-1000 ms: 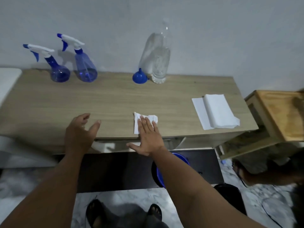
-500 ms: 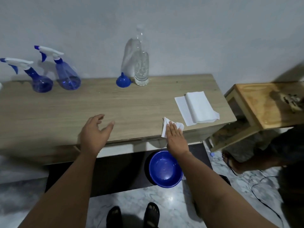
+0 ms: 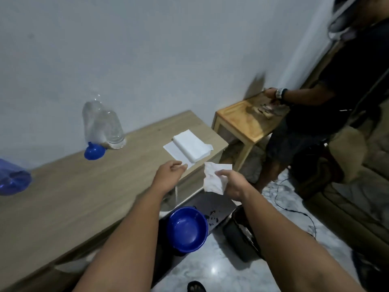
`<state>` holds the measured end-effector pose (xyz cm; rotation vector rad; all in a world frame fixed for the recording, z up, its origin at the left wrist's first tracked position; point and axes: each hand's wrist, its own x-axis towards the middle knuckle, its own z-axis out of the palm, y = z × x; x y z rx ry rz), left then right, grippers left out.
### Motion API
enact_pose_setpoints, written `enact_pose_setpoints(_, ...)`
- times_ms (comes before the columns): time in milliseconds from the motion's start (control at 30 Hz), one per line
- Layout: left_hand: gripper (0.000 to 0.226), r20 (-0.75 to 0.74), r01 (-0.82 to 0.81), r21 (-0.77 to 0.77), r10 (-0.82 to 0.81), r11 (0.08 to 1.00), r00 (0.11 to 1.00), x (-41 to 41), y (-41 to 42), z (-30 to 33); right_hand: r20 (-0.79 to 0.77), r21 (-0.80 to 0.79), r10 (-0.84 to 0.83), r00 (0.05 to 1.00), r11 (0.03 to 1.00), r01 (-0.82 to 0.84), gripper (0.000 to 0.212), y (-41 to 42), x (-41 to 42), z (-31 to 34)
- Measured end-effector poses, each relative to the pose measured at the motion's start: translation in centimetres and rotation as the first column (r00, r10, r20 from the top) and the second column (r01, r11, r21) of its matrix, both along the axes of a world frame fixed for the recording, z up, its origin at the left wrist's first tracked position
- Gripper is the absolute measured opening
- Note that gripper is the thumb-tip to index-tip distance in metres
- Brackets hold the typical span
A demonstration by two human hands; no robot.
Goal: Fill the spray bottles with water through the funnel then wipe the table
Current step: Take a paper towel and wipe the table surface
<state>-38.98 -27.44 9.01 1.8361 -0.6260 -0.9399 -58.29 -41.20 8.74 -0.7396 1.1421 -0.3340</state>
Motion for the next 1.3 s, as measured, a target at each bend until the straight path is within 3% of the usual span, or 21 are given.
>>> enact_pose_setpoints(167, 0.049, -0.258, 0.368, -0.009, -0.358, 0.930, 0.897, -8.1, -5.5, 2.5, 0.041, -0.004, -0.101, 0.994, 0.995, 0.101, 0.041, -0.6, -7.5, 2.1)
enact_pose_setpoints(300, 0.058, -0.264, 0.473, -0.049, -0.468, 0.880, 0.844, -13.9, -9.0, 2.0, 0.028, -0.058, -0.215, 0.976, 0.975, 0.216, 0.039, -1.3, -13.1, 1.5)
enact_pose_setpoints(367, 0.052, -0.225, 0.499, -0.044, -0.495, 0.865, 0.839, -16.6, -10.6, 1.4, -0.007, -0.132, -0.278, 0.961, 0.952, 0.275, 0.026, -1.4, -15.9, 1.1)
enact_pose_setpoints(400, 0.046, -0.214, 0.507, -0.029, -0.501, 0.861, 0.839, -17.8, -11.4, 1.0, -0.024, -0.164, -0.298, 0.954, 0.943, 0.290, 0.030, -1.5, -17.2, 0.7)
enact_pose_setpoints(467, 0.032, -0.195, 0.530, 0.007, -0.519, 0.848, 0.832, -20.1, -13.2, -0.2, -0.069, -0.214, -0.307, 0.949, 0.934, 0.287, 0.062, -1.8, -20.0, -0.5)
enact_pose_setpoints(533, 0.021, -0.146, 0.564, 0.059, -0.552, 0.824, 0.821, -22.3, -15.2, -1.7, -0.132, -0.218, -0.289, 0.948, 0.942, 0.257, 0.066, -2.4, -22.4, -2.1)
enact_pose_setpoints(667, 0.011, -0.009, 0.626, 0.191, -0.637, 0.756, 0.771, -25.7, -19.2, -6.5, -0.300, -0.190, -0.246, 0.922, 0.962, 0.195, 0.013, -4.9, -26.1, -6.4)
enact_pose_setpoints(700, 0.010, 0.007, 0.635, 0.223, -0.653, 0.740, 0.758, -26.5, -20.2, -8.0, -0.332, -0.183, -0.236, 0.913, 0.966, 0.183, 0.009, -5.7, -26.8, -7.5)
enact_pose_setpoints(867, 0.006, -0.030, 0.669, 0.324, -0.700, 0.669, 0.714, -29.9, -24.7, -16.6, -0.512, -0.130, -0.103, 0.853, 0.991, 0.041, 0.018, -10.2, -30.0, -16.1)
enact_pose_setpoints(1000, 0.015, -0.101, 0.666, 0.383, -0.688, 0.640, 0.718, -32.3, -27.7, -24.0, -0.539, -0.078, -0.109, 0.835, 0.994, 0.079, 0.015, -13.5, -32.1, -24.0)
enact_pose_setpoints(1100, 0.023, -0.111, 0.639, 0.406, -0.659, 0.653, 0.744, -34.2, -29.4, -28.8, -0.590, -0.056, -0.116, 0.799, 0.993, 0.103, 0.026, -15.7, -33.3, -29.2)
enact_pose_setpoints(1200, 0.030, -0.120, 0.636, 0.395, -0.649, 0.663, 0.751, -35.5, -31.0, -33.9, -0.618, -0.032, -0.115, 0.778, 0.992, 0.122, 0.010, -17.6, -34.2, -33.7)
enact_pose_setpoints(1300, 0.038, -0.162, 0.634, 0.449, -0.641, 0.629, 0.751, -36.6, -32.1, -37.1, -0.617, 0.021, -0.041, 0.786, 0.997, 0.069, 0.036, -18.9, -34.7, -36.0)
